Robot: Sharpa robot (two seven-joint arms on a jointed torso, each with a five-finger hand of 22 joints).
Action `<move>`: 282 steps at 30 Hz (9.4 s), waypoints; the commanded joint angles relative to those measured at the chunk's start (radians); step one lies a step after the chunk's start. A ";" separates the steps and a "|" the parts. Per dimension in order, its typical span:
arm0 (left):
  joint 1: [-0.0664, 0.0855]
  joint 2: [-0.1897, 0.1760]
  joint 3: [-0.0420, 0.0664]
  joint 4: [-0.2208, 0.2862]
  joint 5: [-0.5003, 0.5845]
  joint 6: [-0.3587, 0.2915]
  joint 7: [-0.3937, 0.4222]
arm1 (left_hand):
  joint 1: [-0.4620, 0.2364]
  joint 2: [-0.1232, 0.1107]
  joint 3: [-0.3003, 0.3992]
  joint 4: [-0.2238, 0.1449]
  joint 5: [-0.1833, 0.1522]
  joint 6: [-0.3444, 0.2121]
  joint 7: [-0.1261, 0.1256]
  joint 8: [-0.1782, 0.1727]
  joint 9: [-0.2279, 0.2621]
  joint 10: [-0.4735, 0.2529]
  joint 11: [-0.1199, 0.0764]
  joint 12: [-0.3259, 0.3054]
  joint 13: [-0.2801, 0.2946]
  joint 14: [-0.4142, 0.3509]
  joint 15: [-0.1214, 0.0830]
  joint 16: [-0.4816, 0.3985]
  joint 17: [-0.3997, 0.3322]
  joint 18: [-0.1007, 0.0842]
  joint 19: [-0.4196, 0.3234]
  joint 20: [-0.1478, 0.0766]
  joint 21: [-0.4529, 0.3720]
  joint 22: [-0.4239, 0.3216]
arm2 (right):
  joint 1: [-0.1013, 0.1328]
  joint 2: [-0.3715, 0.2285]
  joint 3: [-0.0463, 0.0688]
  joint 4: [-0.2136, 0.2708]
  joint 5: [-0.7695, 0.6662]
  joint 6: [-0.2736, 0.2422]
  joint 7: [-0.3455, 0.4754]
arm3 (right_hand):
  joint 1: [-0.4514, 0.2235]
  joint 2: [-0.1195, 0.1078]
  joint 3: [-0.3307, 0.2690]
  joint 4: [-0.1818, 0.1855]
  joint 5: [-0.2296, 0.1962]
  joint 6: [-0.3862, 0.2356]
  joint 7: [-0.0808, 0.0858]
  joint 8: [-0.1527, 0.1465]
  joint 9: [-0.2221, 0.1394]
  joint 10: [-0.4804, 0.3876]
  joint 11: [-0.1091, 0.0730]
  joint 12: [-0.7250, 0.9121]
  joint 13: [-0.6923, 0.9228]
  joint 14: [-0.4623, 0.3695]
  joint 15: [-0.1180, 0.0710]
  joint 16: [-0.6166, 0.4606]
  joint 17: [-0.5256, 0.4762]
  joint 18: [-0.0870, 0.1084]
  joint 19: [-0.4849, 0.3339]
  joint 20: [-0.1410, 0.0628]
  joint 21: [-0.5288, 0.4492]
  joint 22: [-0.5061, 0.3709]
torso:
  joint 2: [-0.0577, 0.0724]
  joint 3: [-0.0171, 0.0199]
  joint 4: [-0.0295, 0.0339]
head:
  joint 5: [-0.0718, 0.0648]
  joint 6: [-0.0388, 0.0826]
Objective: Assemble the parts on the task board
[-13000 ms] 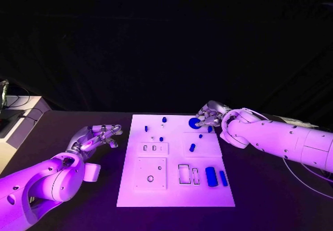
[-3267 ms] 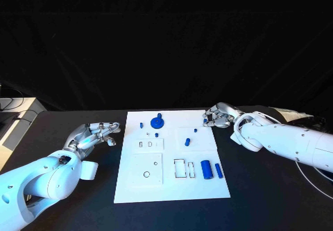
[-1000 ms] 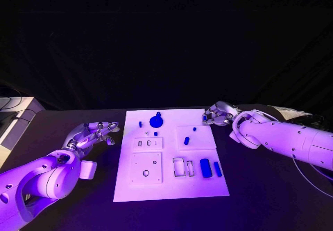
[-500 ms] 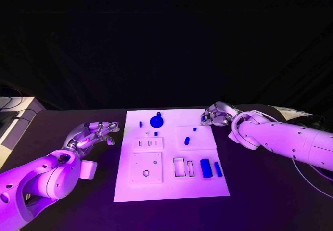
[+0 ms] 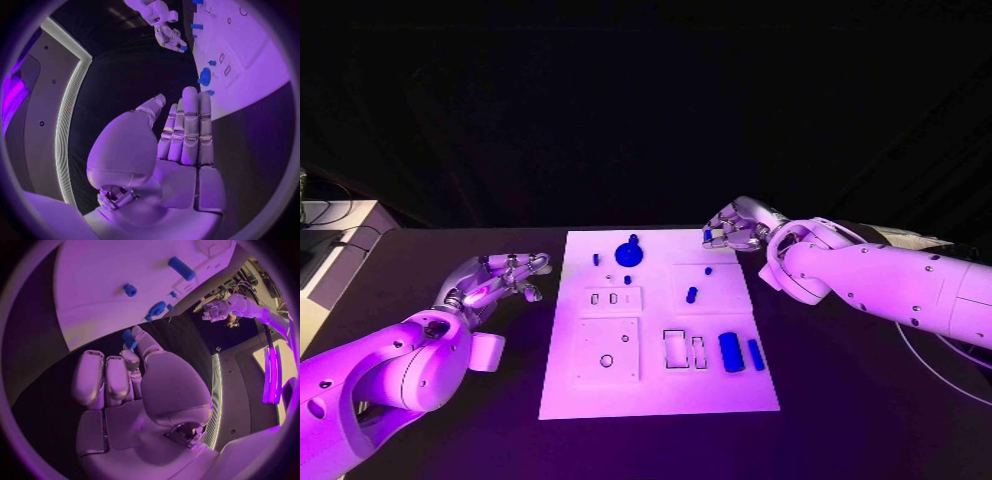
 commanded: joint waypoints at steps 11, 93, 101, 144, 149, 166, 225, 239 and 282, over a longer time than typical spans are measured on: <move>0.000 0.011 0.001 0.001 0.004 0.019 0.005 | -0.002 0.007 -0.001 -0.002 -0.005 -0.007 0.000 -0.004 0.000 -0.005 0.001 -0.001 0.001 -0.007 0.003 0.004 -0.001 0.008 -0.005 0.002 0.005 -0.002 | -0.021 0.106 -0.014 0.128 -0.151 -0.114 -0.278 | -0.023 -0.008 0.047 0.000 0.018 0.012 0.008 0.002 0.002 0.000 -0.005 -0.012 -0.002 0.000 -0.006 -0.018 -0.011 -0.013 0.058 -0.008 -0.021 0.154 | -0.003 -0.0112 -0.0002 | 0.029 -0.004; 0.000 0.010 0.001 -0.004 0.005 0.028 -0.003 | -0.001 0.007 -0.004 -0.003 -0.005 -0.010 0.001 -0.004 0.000 -0.009 0.002 -0.001 0.001 -0.007 0.003 0.005 -0.002 0.008 -0.006 0.002 0.010 -0.010 | -0.119 0.223 -0.027 0.153 -0.268 -0.082 -0.351 | -0.027 -0.056 -0.008 0.042 -0.001 -0.027 0.023 -0.004 0.000 -0.018 0.008 -0.012 -0.023 -0.001 0.004 -0.011 -0.015 -0.009 0.061 0.001 -0.026 0.155 | -0.002 -0.0096 -0.0030 | 0.061 -0.046; 0.000 0.011 0.001 -0.005 0.005 0.028 -0.002 | -0.001 0.006 -0.004 -0.004 -0.005 -0.013 0.001 -0.004 0.000 -0.012 0.003 -0.002 0.000 -0.007 0.004 0.005 -0.002 0.008 -0.006 0.003 0.010 -0.011 | -0.120 0.217 -0.027 0.157 -0.269 -0.105 -0.339 | -0.020 -0.054 -0.006 0.042 0.004 -0.025 0.022 -0.004 0.001 -0.017 0.007 -0.010 -0.024 -0.001 0.003 -0.010 -0.015 -0.009 0.061 0.001 -0.025 0.155 | -0.002 -0.0099 0.0002 | 0.060 -0.046; 0.000 0.012 0.001 -0.009 0.005 0.030 -0.003 | -0.001 0.007 -0.004 -0.004 -0.005 -0.013 0.001 -0.004 0.000 -0.013 0.003 -0.001 0.001 -0.007 0.004 0.005 -0.002 0.009 -0.006 0.003 0.011 -0.011 | -0.120 0.205 -0.027 0.150 -0.144 -0.137 -0.184 | -0.034 -0.060 0.118 -0.006 0.018 -0.006 0.023 -0.013 -0.004 0.130 0.007 -0.892 -0.938 -0.006 -0.001 -0.066 -0.075 -0.007 0.052 -0.007 -0.080 0.142 | -0.002 -0.0102 -0.0019 | 0.060 -0.043; 0.000 0.012 0.001 -0.010 0.005 0.031 -0.004 | -0.001 0.007 -0.004 -0.004 -0.005 -0.013 0.001 -0.004 0.000 -0.013 0.003 -0.001 0.001 -0.007 0.004 0.005 -0.002 0.009 -0.006 0.003 0.011 -0.011 | -0.120 0.204 -0.027 0.148 -0.144 -0.135 -0.184 | -0.034 -0.065 0.122 -0.004 0.020 0.005 0.020 -0.012 -0.003 0.164 0.006 -0.955 -1.027 -0.006 -0.002 -0.075 -0.102 -0.004 0.054 -0.007 -0.100 0.139 | -0.002 -0.0103 -0.0018 | 0.059 -0.045; -0.002 0.013 0.001 -0.011 0.005 0.032 -0.005 | -0.001 0.007 -0.004 -0.004 -0.005 -0.013 0.001 -0.004 0.000 -0.013 0.003 -0.001 0.001 -0.007 0.004 0.005 -0.002 0.009 -0.006 0.003 0.011 -0.011 | -0.120 0.204 -0.027 0.147 -0.147 -0.129 -0.189 | -0.038 -0.066 0.125 0.000 0.019 0.010 0.020 -0.012 -0.003 0.158 0.013 -0.972 -1.083 -0.009 0.003 -0.077 -0.124 0.002 0.057 -0.002 -0.124 0.136 | -0.002 -0.0106 -0.0017 | 0.057 -0.046; -0.004 0.012 0.001 -0.017 0.005 0.036 -0.011 | -0.002 0.008 -0.007 -0.004 -0.005 -0.015 0.002 -0.004 0.000 -0.015 0.004 -0.001 0.001 -0.008 0.004 0.006 -0.002 0.010 -0.007 0.004 0.014 -0.015 | -0.143 0.224 -0.028 0.110 -0.172 -0.177 -0.182 | -0.011 -0.045 0.040 -0.015 0.004 0.000 0.010 -0.009 -0.003 -0.068 -0.011 -0.311 -0.320 -0.008 -0.012 -0.030 -0.106 -0.010 0.060 -0.014 -0.071 0.145 | -0.002 -0.0095 -0.0018 | 0.061 -0.059; -0.005 0.011 0.001 -0.018 0.005 0.036 -0.012 | -0.002 0.008 -0.007 -0.004 -0.005 -0.015 0.002 -0.004 0.000 -0.015 0.004 -0.001 0.001 -0.008 0.004 0.006 -0.002 0.010 -0.007 0.004 0.014 -0.015 | -0.144 0.221 -0.028 0.109 -0.131 -0.177 -0.144 | -0.024 -0.058 0.112 -0.039 0.002 0.003 0.022 -0.010 -0.003 0.044 0.004 -0.782 -0.821 -0.012 -0.003 -0.055 -0.124 -0.006 0.054 -0.009 -0.105 0.138 | -0.002 -0.0103 -0.0022 | 0.061 -0.060; -0.006 0.012 0.001 -0.021 0.005 0.040 -0.015 | -0.001 0.008 -0.007 -0.005 -0.005 -0.016 0.001 -0.004 0.000 -0.017 0.004 -0.001 0.001 -0.006 0.004 0.010 -0.001 0.010 -0.006 0.004 0.017 -0.017 | -0.144 0.218 -0.028 0.110 -0.151 -0.148 -0.181 | -0.012 -0.062 0.055 -0.025 0.001 -0.007 0.013 -0.010 -0.004 0.029 -0.005 -0.651 -0.816 -0.015 -0.011 -0.071 -0.186 0.006 0.067 -0.015 -0.213 0.121 | -0.003 -0.0112 -0.0015 | 0.061 -0.065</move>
